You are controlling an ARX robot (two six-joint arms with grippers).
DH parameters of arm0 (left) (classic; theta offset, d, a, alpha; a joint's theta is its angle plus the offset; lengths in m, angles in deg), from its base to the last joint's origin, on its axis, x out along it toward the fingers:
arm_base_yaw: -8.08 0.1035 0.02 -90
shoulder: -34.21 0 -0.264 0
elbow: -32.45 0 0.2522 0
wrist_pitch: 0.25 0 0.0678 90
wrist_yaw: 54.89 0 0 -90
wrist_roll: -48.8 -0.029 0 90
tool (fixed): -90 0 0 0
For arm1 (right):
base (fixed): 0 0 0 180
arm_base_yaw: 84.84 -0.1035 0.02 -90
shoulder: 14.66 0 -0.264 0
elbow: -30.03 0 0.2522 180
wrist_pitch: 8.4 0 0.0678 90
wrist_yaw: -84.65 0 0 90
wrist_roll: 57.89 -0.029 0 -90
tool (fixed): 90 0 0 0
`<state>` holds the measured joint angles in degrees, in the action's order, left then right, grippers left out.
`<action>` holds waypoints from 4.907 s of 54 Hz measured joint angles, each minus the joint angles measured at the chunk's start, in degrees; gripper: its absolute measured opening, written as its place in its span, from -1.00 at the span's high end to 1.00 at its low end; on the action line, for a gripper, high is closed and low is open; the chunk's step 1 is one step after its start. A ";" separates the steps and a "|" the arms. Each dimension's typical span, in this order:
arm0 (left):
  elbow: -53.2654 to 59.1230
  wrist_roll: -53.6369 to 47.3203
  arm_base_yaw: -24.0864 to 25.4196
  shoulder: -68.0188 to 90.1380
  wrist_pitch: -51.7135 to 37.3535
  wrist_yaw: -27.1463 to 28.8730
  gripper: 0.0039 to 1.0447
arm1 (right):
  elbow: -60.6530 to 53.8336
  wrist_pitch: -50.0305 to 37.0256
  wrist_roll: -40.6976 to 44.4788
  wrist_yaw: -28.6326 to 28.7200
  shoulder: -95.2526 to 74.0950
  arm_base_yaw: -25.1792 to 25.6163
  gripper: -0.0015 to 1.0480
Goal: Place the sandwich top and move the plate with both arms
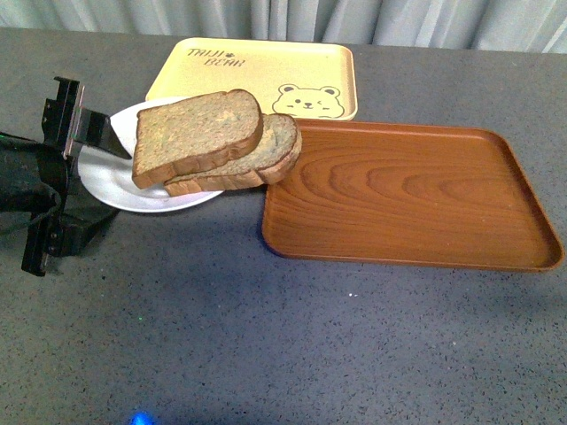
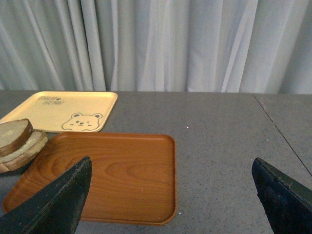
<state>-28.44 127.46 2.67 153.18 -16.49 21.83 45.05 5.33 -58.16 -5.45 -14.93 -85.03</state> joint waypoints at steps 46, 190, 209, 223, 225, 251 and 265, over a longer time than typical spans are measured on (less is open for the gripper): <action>7.21 3.61 -0.50 -6.54 -8.48 -3.58 0.96 | 0.00 0.00 0.00 0.02 0.00 0.00 -0.82; 44.37 -77.44 5.42 -65.48 -20.00 13.27 0.98 | 0.00 0.02 0.00 0.09 0.02 0.00 -0.82; 46.23 -77.90 5.42 -80.24 -7.50 13.27 0.98 | 0.00 0.02 0.00 0.09 0.02 0.00 -0.82; 46.27 -78.01 5.42 -89.02 0.48 13.29 0.98 | 0.00 0.02 0.00 0.11 0.02 0.00 -0.82; 46.27 -78.01 5.42 -90.03 1.44 13.29 0.98 | 0.00 0.02 0.00 0.11 0.02 0.00 -0.82; 46.29 -78.03 5.42 -102.86 13.84 13.29 0.98 | 0.00 0.02 0.00 0.11 0.02 0.00 -0.82; 46.29 -78.01 5.42 -108.04 18.97 13.29 0.98 | 0.00 0.02 0.00 0.11 0.02 0.00 -0.82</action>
<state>17.85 49.45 8.09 45.14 2.49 35.12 45.05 5.35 -58.16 -5.34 -14.91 -85.03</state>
